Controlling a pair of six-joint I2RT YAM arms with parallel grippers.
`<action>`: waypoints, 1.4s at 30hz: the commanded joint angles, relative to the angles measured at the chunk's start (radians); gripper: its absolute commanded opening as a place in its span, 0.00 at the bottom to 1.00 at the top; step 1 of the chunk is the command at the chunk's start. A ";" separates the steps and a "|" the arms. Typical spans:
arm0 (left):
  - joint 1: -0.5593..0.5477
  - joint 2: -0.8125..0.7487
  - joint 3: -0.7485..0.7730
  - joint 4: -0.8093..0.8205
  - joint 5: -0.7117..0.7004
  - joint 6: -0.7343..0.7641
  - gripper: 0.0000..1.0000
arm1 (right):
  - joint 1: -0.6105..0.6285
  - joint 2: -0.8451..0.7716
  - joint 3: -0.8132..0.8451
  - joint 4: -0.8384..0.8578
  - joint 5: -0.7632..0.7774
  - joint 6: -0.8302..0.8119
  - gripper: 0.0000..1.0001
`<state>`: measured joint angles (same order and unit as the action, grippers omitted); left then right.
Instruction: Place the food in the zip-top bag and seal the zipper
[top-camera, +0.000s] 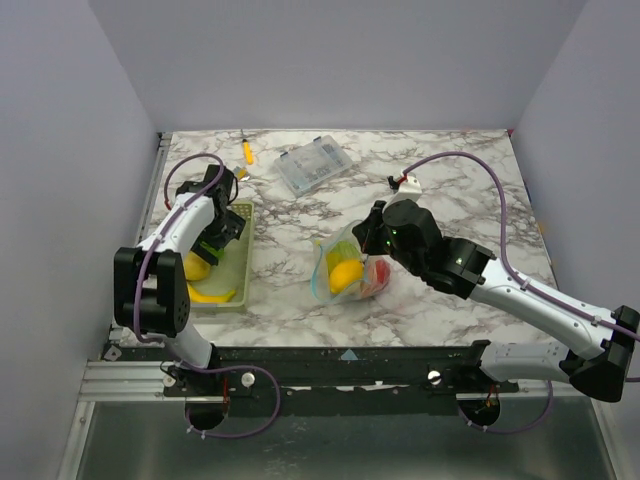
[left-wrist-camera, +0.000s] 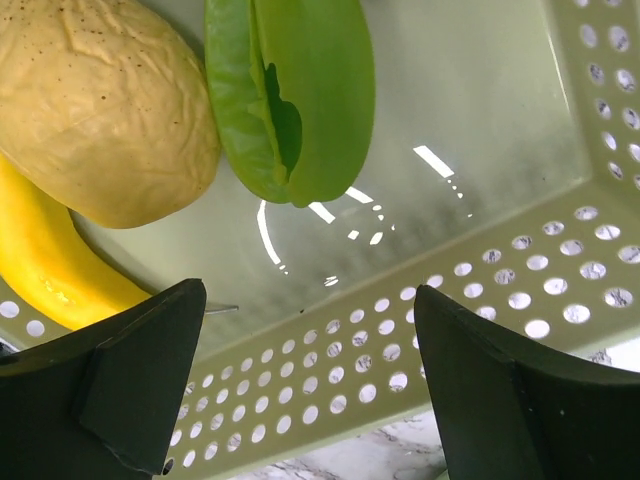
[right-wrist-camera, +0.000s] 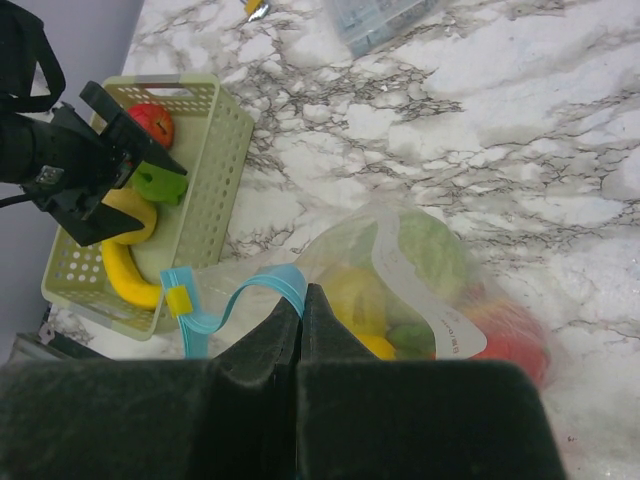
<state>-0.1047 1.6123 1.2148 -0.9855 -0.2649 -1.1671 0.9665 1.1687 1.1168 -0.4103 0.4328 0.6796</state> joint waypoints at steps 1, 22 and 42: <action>0.009 0.032 -0.005 -0.020 -0.022 -0.075 0.88 | -0.006 -0.010 0.020 0.024 0.011 -0.007 0.01; 0.141 0.171 0.044 0.008 0.033 -0.038 0.78 | -0.005 -0.021 0.010 0.034 0.004 -0.005 0.01; 0.167 0.135 0.024 0.019 0.014 -0.043 0.28 | -0.006 -0.028 0.000 0.044 0.000 -0.002 0.01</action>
<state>0.0532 1.7885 1.2530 -0.9699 -0.2424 -1.2015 0.9665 1.1683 1.1168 -0.4103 0.4320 0.6796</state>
